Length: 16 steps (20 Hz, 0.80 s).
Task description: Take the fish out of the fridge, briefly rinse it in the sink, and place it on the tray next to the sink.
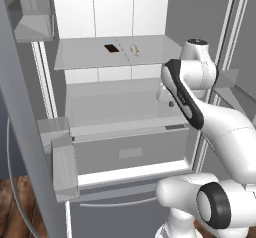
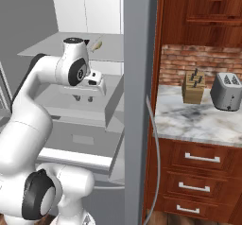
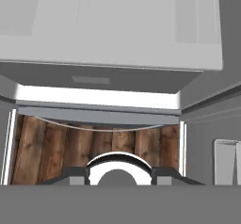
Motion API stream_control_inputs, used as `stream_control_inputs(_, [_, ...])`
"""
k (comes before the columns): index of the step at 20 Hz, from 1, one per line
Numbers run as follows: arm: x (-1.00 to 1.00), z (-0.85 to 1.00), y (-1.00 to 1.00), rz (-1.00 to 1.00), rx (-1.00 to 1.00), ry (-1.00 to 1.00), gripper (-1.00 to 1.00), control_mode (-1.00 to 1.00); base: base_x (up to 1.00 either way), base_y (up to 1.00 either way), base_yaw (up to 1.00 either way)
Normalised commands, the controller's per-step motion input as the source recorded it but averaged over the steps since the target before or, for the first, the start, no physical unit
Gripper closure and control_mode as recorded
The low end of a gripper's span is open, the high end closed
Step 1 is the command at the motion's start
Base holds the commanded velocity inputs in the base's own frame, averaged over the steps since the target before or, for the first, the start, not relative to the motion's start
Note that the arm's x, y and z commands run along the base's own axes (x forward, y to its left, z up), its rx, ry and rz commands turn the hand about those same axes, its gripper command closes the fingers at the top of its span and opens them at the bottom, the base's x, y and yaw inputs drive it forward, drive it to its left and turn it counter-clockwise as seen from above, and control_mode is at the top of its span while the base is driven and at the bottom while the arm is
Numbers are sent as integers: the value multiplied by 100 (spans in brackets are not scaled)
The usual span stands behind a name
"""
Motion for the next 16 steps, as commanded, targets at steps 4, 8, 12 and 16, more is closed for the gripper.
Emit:
stream_control_inputs(4, [0, 0, 0, 0, 0, -1, -100, -100, 0, 0, 0])
stream_control_inputs(8, [-5, -1, 0, 0, 1, -3, -100, -100, 0, 0, 0])
stream_control_inputs(12, [-17, 24, 0, -1, 14, -33, -100, -100, 0, 0, 0])
stream_control_inputs(16, [-10, 54, 8, -6, 7, -50, -100, -100, 0, 0, 0])
